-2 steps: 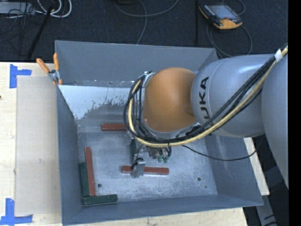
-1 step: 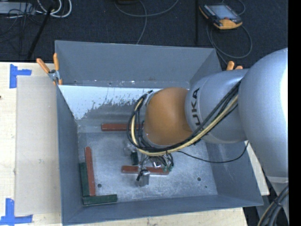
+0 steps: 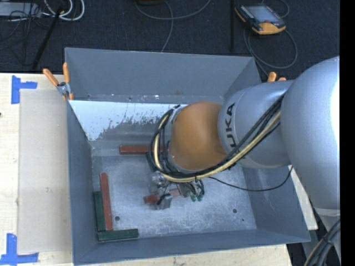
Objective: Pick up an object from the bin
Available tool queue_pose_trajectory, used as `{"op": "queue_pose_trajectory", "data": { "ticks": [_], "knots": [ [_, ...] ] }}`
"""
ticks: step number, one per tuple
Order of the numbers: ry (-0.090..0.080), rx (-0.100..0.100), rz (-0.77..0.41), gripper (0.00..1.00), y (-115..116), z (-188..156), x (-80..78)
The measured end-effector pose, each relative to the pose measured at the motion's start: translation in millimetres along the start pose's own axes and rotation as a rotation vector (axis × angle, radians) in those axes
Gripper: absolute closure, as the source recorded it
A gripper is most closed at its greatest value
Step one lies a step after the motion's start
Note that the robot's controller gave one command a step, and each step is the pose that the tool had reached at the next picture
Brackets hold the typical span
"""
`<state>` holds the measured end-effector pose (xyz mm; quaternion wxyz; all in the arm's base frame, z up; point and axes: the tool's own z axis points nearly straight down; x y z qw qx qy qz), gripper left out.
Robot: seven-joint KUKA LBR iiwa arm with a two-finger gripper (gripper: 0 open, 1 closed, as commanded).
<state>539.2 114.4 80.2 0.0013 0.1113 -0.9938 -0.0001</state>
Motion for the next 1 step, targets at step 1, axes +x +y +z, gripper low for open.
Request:
{"op": "queue_pose_trajectory", "data": {
  "ticks": [1],
  "knots": [
    [-0.009, 0.006, -0.256, 1.0, -110.2, -108.2, -14.0]
  ]
}}
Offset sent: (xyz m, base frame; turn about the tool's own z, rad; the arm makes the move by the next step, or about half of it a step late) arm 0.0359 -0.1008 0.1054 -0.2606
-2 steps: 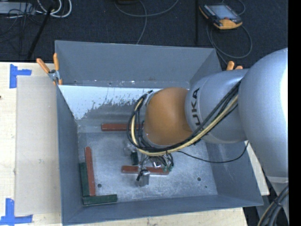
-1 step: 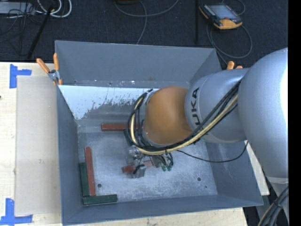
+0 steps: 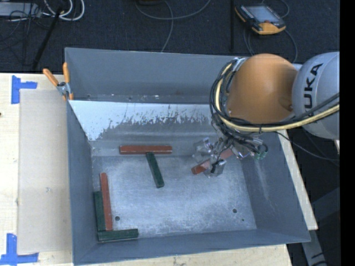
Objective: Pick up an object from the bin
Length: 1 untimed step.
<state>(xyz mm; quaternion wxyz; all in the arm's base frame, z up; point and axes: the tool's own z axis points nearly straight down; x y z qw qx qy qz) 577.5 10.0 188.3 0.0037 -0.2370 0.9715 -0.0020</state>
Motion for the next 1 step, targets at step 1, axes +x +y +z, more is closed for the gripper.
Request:
{"op": "queue_pose_trajectory", "data": {
  "ticks": [1],
  "knots": [
    [0.003, -0.005, -0.13, 1.0, 4.3, -36.3, 18.5]
  ]
}}
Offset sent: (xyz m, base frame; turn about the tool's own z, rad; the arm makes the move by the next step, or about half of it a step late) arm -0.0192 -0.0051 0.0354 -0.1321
